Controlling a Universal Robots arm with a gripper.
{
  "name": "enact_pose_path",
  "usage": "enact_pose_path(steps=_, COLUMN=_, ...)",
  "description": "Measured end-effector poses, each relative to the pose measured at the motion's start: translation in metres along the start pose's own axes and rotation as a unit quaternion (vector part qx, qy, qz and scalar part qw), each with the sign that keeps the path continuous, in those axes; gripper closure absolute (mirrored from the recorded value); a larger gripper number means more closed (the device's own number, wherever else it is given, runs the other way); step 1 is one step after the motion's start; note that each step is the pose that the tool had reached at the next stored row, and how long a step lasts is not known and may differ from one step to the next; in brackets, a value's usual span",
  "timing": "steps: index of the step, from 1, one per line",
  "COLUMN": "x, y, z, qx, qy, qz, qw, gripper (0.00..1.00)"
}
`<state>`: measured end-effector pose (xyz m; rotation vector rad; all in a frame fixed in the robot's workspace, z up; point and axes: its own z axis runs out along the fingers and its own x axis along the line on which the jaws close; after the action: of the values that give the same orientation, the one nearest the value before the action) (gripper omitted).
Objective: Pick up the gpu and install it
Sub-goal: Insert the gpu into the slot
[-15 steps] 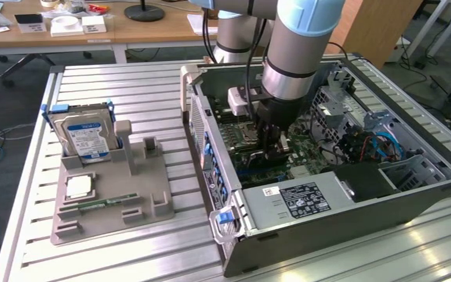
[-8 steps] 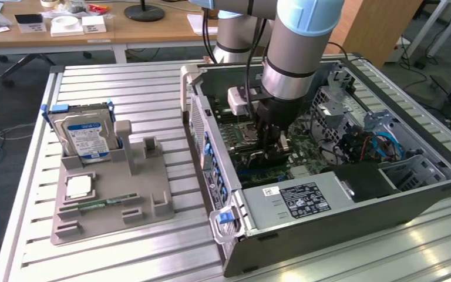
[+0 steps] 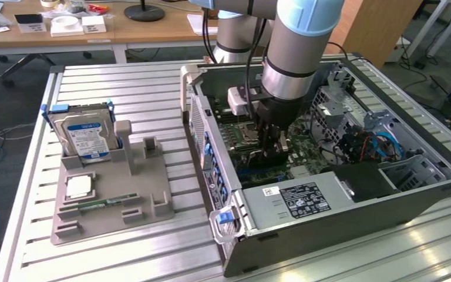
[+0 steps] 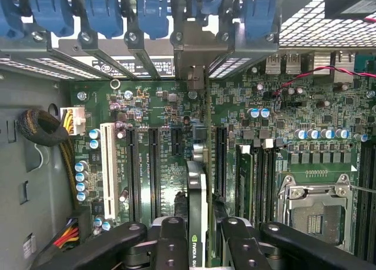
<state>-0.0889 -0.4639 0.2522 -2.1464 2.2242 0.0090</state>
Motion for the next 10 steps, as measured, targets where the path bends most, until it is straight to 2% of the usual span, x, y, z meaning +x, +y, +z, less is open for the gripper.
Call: enact_pose_path(steps=10, x=0.0001, y=0.0009, z=0.001, qx=0.0001, qy=0.0, qz=0.0, qw=1.0, gripper=0.73)
